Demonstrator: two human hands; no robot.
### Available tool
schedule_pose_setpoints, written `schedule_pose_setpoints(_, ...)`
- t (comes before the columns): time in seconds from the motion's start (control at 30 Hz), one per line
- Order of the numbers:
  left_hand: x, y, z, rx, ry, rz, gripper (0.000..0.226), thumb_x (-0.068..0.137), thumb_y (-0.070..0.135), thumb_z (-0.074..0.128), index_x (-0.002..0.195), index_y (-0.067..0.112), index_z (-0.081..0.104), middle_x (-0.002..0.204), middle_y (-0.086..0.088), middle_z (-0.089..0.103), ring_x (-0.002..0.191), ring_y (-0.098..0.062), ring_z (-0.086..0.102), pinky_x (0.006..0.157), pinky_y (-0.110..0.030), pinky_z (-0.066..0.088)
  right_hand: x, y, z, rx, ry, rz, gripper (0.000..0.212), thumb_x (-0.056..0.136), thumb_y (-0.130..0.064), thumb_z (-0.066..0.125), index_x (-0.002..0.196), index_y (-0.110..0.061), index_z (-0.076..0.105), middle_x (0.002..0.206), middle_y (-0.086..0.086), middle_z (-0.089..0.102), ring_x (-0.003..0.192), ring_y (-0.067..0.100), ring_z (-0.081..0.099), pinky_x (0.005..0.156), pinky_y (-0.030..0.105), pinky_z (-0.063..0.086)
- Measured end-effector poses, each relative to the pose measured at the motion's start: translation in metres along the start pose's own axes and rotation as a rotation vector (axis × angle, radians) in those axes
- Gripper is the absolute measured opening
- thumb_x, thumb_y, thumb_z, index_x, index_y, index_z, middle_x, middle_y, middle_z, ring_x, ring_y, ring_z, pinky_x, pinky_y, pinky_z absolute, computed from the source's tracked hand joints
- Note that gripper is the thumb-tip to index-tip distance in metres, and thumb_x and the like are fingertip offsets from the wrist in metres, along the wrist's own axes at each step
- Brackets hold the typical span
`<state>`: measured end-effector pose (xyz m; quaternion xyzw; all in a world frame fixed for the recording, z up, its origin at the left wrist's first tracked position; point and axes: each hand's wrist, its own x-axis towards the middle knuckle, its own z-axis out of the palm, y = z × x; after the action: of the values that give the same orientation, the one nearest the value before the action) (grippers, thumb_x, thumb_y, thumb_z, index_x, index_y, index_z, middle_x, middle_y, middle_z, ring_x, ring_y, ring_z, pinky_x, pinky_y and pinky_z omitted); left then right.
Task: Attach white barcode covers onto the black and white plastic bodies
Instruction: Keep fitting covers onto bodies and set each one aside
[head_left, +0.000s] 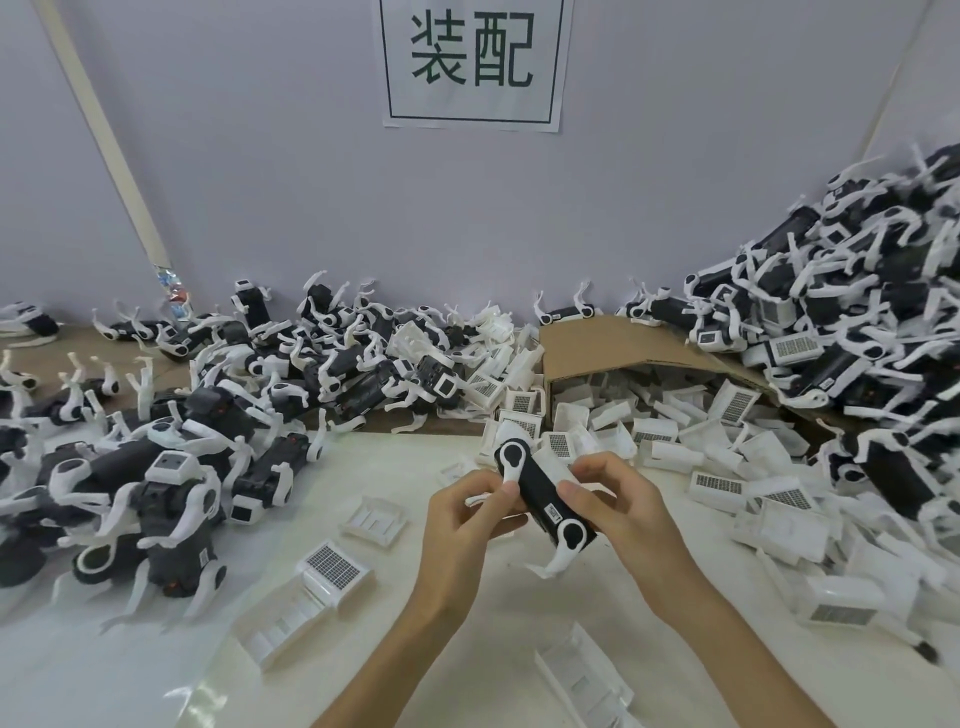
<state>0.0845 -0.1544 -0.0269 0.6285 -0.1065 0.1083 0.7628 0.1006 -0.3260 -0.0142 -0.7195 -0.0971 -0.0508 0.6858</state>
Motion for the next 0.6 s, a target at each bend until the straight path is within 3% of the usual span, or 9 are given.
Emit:
schedule_pose_setpoints(0.2,0.0011,-0.0001,-0.002,-0.001,0.001,0.016,0.035,0.078,0.042,0.066,0.074,0.007,0.07,0.08,-0.009,0.072,0.082,-0.025,0.073,0.079,-0.031,0.059,-0.0009,-0.0013,0.0008,-0.001,-0.049,-0.023,0.011,0.086,-0.03,0.069,0.092,-0.02,0.068,0.092,-0.003,0.07,0.078,0.014,0.067,0.067,0.021,0.052)
schedule_pose_setpoints(0.33,0.0009,0.0001,-0.0014,-0.018,0.002,-0.001,0.024,0.085,0.026,0.062,0.065,0.014,0.069,0.072,-0.001,0.069,0.076,-0.018,0.071,0.073,-0.026,0.057,0.0015,0.0014,-0.0025,-0.024,-0.06,-0.005,0.015,0.101,-0.013,0.053,0.096,-0.013,0.068,0.092,0.01,0.069,0.08,0.023,0.066,0.069,0.025,0.054)
schedule_pose_setpoints(0.6,0.004,0.0008,-0.0041,-0.061,0.022,-0.04,0.026,0.085,0.028,0.062,0.062,0.016,0.067,0.071,-0.008,0.068,0.074,-0.023,0.069,0.072,-0.027,0.056,0.0009,-0.0012,-0.0012,-0.008,-0.082,0.023,0.013,0.099,-0.007,0.055,0.102,-0.007,0.067,0.097,0.02,0.067,0.077,0.02,0.066,0.064,0.024,0.054)
